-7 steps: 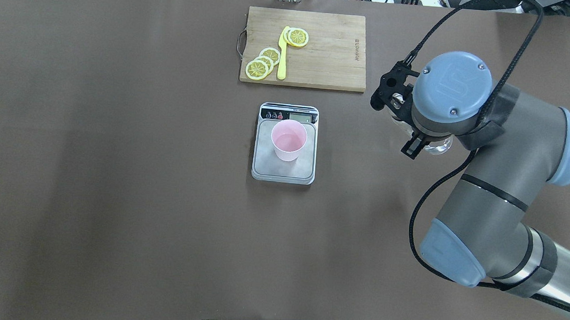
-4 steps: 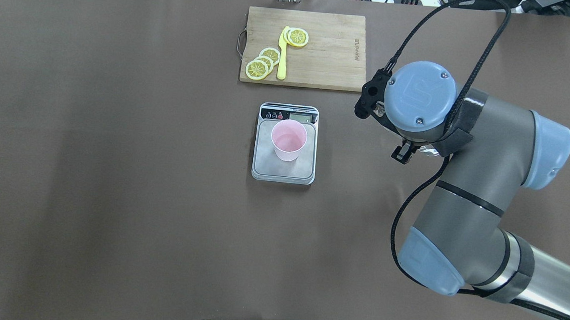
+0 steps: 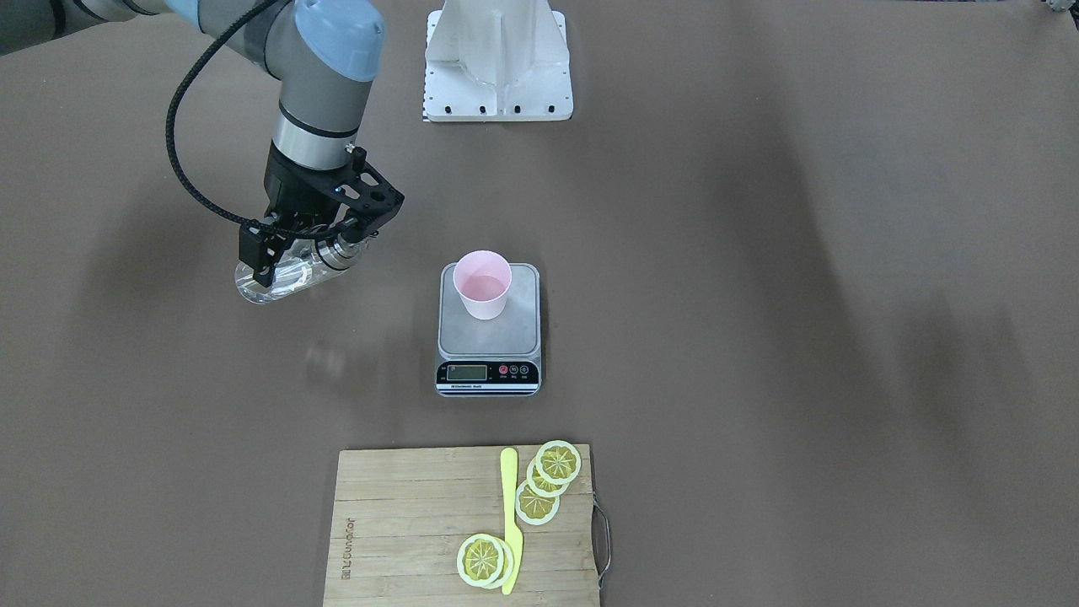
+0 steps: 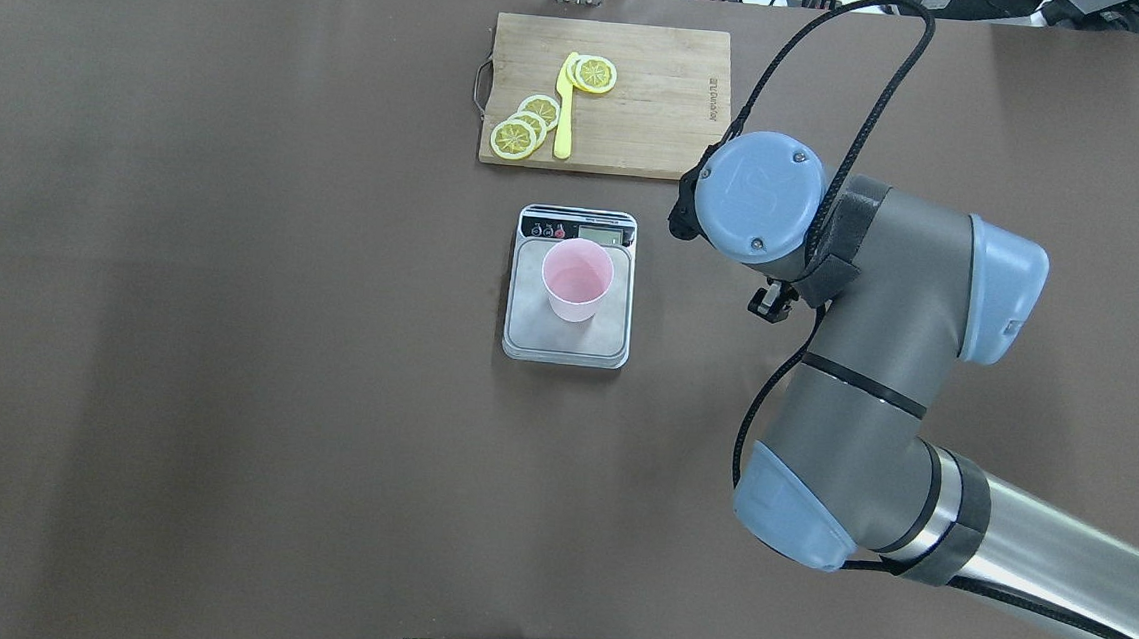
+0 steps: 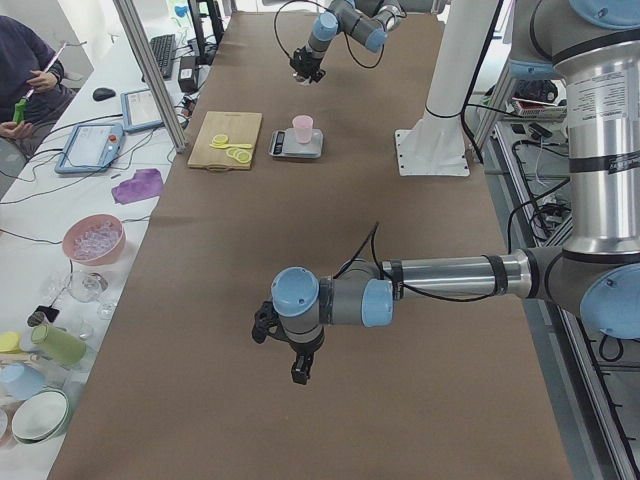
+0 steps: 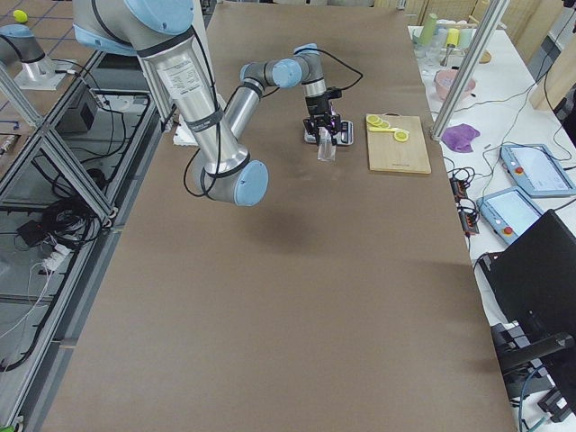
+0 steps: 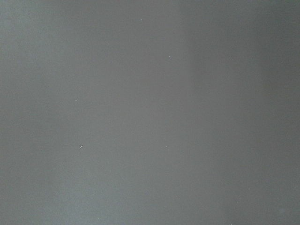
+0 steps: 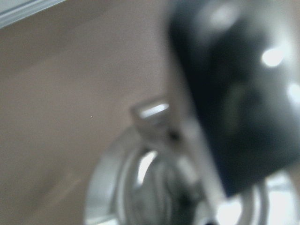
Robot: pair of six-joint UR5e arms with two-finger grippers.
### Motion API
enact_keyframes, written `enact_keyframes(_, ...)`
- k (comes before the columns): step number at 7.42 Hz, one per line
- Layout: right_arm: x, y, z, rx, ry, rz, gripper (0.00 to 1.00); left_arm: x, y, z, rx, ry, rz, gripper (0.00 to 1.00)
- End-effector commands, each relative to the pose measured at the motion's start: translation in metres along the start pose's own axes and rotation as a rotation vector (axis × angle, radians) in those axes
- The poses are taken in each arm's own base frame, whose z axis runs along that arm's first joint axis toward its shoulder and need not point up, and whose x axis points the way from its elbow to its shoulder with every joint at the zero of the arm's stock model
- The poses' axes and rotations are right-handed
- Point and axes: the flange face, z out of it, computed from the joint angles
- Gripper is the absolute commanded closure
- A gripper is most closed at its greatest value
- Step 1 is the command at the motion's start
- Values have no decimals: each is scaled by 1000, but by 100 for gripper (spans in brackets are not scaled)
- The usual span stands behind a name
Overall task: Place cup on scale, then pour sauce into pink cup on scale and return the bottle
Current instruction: 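Carry the sauce bottle with the right gripper over the pink cup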
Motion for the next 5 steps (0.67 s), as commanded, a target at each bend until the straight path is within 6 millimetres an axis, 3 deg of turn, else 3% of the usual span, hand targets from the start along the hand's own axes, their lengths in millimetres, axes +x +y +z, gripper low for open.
enact_keyframes(1, -7, -20, -11, -32, 4, -13, 100, -4, 12, 7, -14, 3, -11, 2)
enact_keyframes(5, -13, -55, -16, -125, 13, -29, 100, -11, 25, 8, -17, 5, -35, 2)
